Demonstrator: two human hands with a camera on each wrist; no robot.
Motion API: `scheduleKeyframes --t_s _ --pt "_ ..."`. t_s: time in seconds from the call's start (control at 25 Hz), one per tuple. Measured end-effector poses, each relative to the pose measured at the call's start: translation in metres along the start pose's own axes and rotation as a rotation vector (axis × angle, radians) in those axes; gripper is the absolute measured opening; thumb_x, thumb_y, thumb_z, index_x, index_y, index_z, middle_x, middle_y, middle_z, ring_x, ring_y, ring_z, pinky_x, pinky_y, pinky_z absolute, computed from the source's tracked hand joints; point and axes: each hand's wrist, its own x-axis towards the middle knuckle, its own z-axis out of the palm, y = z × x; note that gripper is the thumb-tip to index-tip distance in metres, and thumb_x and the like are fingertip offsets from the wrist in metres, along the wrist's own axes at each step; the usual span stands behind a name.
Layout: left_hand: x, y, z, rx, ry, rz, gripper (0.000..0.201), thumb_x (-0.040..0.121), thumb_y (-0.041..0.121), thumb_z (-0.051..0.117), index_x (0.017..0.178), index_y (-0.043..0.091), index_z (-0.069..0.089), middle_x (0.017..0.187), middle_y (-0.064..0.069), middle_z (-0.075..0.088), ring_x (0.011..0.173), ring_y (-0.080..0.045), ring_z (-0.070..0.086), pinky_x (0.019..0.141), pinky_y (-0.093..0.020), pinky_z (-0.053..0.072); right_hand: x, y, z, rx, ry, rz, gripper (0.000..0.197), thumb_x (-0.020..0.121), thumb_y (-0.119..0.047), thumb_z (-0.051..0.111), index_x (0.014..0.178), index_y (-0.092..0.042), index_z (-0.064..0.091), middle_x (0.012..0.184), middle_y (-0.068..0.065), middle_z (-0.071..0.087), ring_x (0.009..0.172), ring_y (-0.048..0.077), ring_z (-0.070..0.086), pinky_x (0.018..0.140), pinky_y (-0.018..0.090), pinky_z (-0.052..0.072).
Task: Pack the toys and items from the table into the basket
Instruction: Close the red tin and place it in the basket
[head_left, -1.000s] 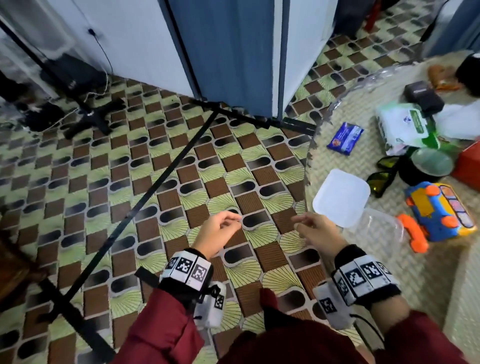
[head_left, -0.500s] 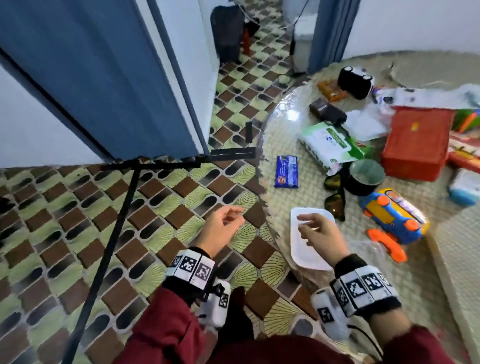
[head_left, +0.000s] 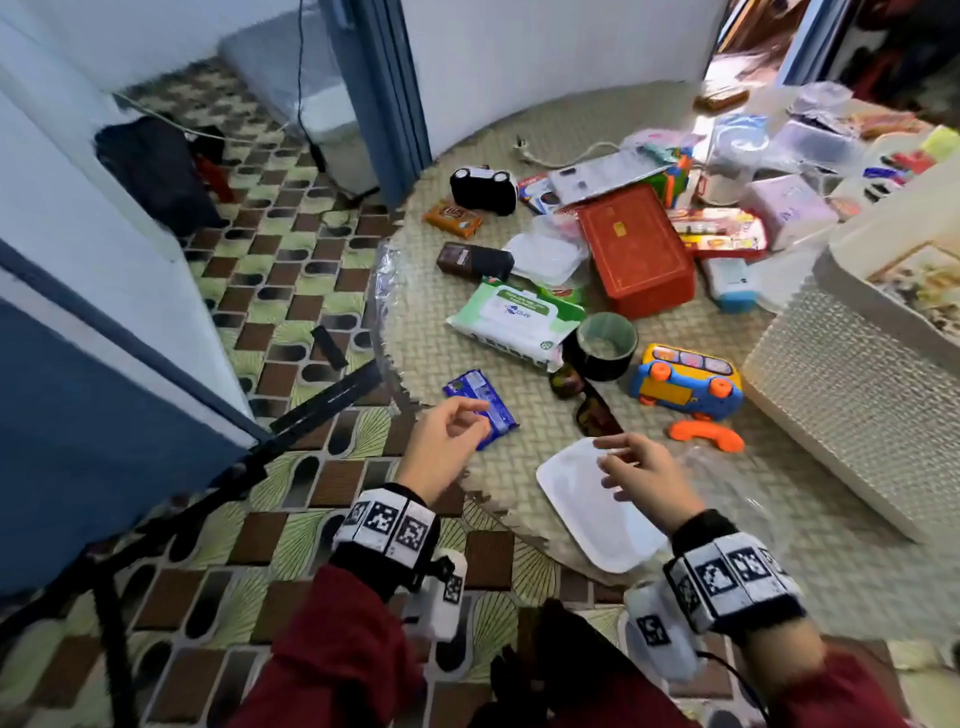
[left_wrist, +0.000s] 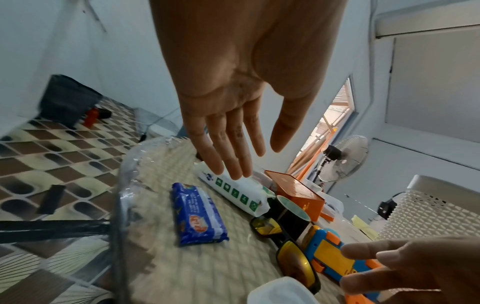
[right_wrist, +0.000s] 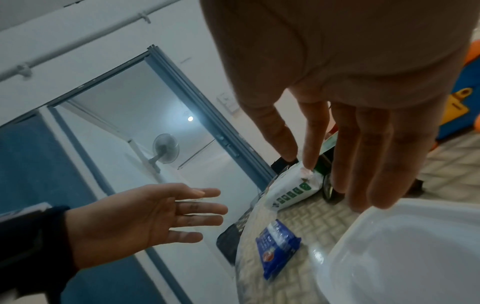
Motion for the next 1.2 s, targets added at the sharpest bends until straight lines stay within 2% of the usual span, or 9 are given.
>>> scheduleKeyframes --t_s 0.12,0.28,0.44,0.64,0.8,0.92,1.0,1.08,1.2 --pt "0.041 0.016 0.004 0.01 -0.075 0.063 0.017 0.09 0.006 0.059 0.102 0.018 0.063 0.098 -0.008 0.067 0.088 -0.014 0.061 0.073 -0.01 0.047 0.018 -0.009 -0.002 0.074 0.078 0.018 0.017 0.088 0.001 0.052 0.101 -0.006 0.059 0.078 0.007 0.055 0.062 0.017 0.053 0.046 0.014 0.041" --pt "0.097 0.04 0.015 -0.023 -0.126 0.116 0.019 0.088 0.003 0.061 0.095 0.021 0.064 0.093 -0.003 0.066 0.085 -0.012 0.06 0.082 -0.024 0.049 0.056 -0.024 -0.012 0.105 0.166 -0.001 0.017 0.087 0.001 0.053 0.097 -0.011 0.06 0.082 0.006 0.059 0.066 0.016 0.054 0.059 0.023 0.043" --pt "0.138 0.065 0.025 0.006 -0.155 0.178 0.018 0.088 0.002 0.06 0.1 0.014 0.065 0.095 -0.003 0.066 0.085 -0.01 0.059 0.076 -0.013 0.047 0.089 -0.04 -0.022 0.105 0.201 -0.003 0.019 0.086 -0.002 0.052 0.098 -0.014 0.061 0.075 0.002 0.058 0.069 0.018 0.054 0.064 0.03 0.041" --pt "0.205 0.096 0.039 0.063 -0.233 0.226 0.019 0.087 0.006 0.064 0.104 0.012 0.065 0.1 -0.003 0.066 0.095 -0.014 0.06 0.084 -0.02 0.049 0.13 -0.064 -0.037 0.16 0.32 0.033 0.019 0.086 -0.005 0.056 0.09 -0.023 0.06 0.078 0.005 0.06 0.067 0.019 0.053 0.065 0.034 0.043" --pt "0.271 0.115 0.053 0.151 -0.296 0.275 0.027 0.088 0.011 0.064 0.115 0.01 0.062 0.111 0.0 0.06 0.108 -0.013 0.053 0.092 -0.02 0.038 0.165 -0.08 -0.048 0.251 0.493 0.106 0.024 0.084 -0.005 0.057 0.103 -0.02 0.054 0.079 -0.001 0.055 0.079 0.024 0.056 0.083 0.047 0.049" --pt "0.327 0.127 0.069 0.247 -0.364 0.33 0.037 0.087 0.016 0.066 0.123 0.012 0.057 0.124 -0.003 0.058 0.115 -0.014 0.051 0.093 -0.02 0.035 0.191 -0.087 -0.055 0.311 0.633 0.184 0.047 0.084 -0.007 0.06 0.127 -0.013 0.042 0.089 -0.004 0.049 0.09 0.024 0.053 0.092 0.052 0.048" --pt "0.364 0.132 0.082 0.281 -0.424 0.317 0.048 0.085 0.021 0.069 0.129 0.014 0.052 0.132 -0.005 0.054 0.12 -0.02 0.051 0.102 -0.028 0.038 0.207 -0.09 -0.059 0.333 0.711 0.221 0.06 0.084 -0.009 0.062 0.137 -0.013 0.033 0.108 0.0 0.051 0.103 0.023 0.052 0.097 0.051 0.045" --pt "0.389 0.138 0.096 0.305 -0.489 0.311 0.062 0.082 0.03 0.072 0.136 0.015 0.046 0.138 -0.007 0.049 0.123 -0.025 0.051 0.107 -0.04 0.039 0.218 -0.092 -0.059 0.366 0.736 0.24 0.069 0.086 -0.01 0.062 0.143 -0.013 0.024 0.129 0.007 0.045 0.119 0.023 0.047 0.102 0.051 0.041" --pt "0.421 0.146 0.118 0.402 -0.563 0.318 0.073 0.084 0.033 0.071 0.145 0.018 0.034 0.148 -0.006 0.039 0.135 -0.023 0.04 0.112 -0.041 0.032 0.233 -0.093 -0.054 0.445 0.746 0.249 0.074 0.088 -0.007 0.06 0.147 -0.011 0.015 0.142 0.009 0.037 0.127 0.025 0.045 0.106 0.051 0.037"
